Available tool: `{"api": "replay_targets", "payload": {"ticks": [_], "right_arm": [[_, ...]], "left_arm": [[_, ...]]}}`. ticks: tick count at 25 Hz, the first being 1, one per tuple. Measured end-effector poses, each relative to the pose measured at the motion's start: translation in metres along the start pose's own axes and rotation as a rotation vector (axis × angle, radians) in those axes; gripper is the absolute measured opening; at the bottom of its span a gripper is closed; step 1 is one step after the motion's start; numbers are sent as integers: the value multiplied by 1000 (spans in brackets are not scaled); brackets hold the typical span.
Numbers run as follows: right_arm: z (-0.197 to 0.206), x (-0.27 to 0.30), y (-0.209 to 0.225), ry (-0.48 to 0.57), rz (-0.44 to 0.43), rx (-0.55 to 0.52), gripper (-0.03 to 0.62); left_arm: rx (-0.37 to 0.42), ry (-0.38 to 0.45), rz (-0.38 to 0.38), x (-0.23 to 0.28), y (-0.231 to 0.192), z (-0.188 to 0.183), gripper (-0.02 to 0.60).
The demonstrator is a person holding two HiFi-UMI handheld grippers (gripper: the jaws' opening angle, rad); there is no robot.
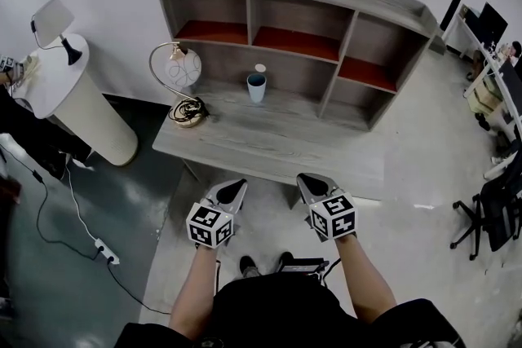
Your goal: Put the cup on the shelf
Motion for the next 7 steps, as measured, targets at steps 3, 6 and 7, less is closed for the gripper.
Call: {"api": "replay_targets", "payload": {"ticks": [3, 6, 7], "right_arm": [[-2, 0, 3, 8, -11, -6, 12], [-3, 0, 8, 13, -20, -12, 12], [-3, -1, 9, 15, -23, -14, 12]], "left_arm": [[11, 4, 4, 4, 6, -3, -2], [18, 2, 11, 8, 11, -4, -2], [20, 0, 13, 10, 13, -4, -2]]}}
Point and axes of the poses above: the fingertips, and each gripper's own axes: x forward along the fingers, y to its right, z out of its underside, the point moved 9 cm from there along -x, backward along the fingers, and after that the axes turned 9 degrees about -x, right-handed, at the moved point
